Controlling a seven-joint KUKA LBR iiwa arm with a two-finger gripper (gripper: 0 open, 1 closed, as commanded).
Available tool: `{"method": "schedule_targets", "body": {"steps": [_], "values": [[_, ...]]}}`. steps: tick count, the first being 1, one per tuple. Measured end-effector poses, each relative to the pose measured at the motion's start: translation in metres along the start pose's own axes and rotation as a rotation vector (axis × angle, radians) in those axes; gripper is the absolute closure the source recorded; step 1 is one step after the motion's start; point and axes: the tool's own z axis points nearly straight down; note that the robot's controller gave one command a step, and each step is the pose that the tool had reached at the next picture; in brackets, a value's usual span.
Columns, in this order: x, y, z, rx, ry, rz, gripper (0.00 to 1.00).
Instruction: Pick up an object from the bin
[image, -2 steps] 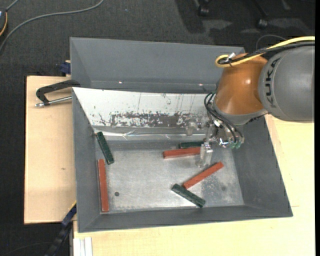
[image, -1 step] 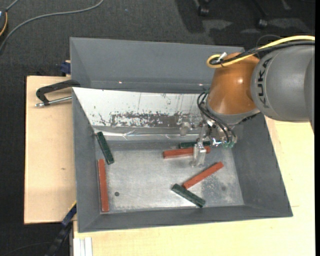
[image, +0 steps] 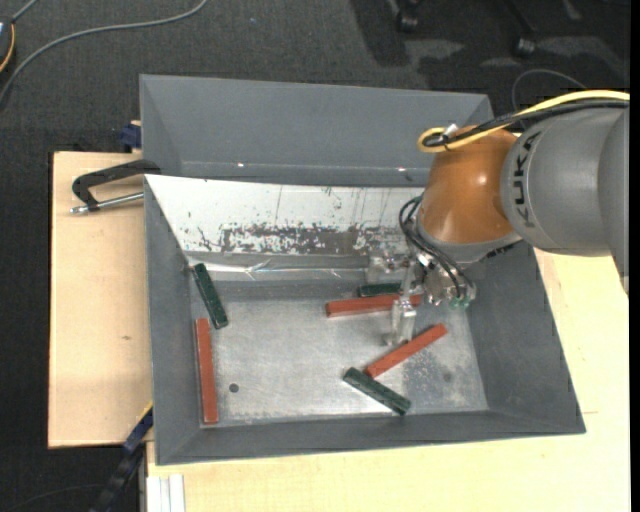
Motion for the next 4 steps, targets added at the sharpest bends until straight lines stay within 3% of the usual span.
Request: {"method": "schedule_targets", "body": {"steps": [1, 2, 4], "values": [[-0.001, 0.001, -0.001, 0.000, -0.003, 0.000, 0.00], [-0.001, 0.001, -0.001, 0.000, -0.004, 0.000, 1.00], [-0.006, 0.001, -0.063, 0.002, -0.012, 0.000, 1.00]]}}
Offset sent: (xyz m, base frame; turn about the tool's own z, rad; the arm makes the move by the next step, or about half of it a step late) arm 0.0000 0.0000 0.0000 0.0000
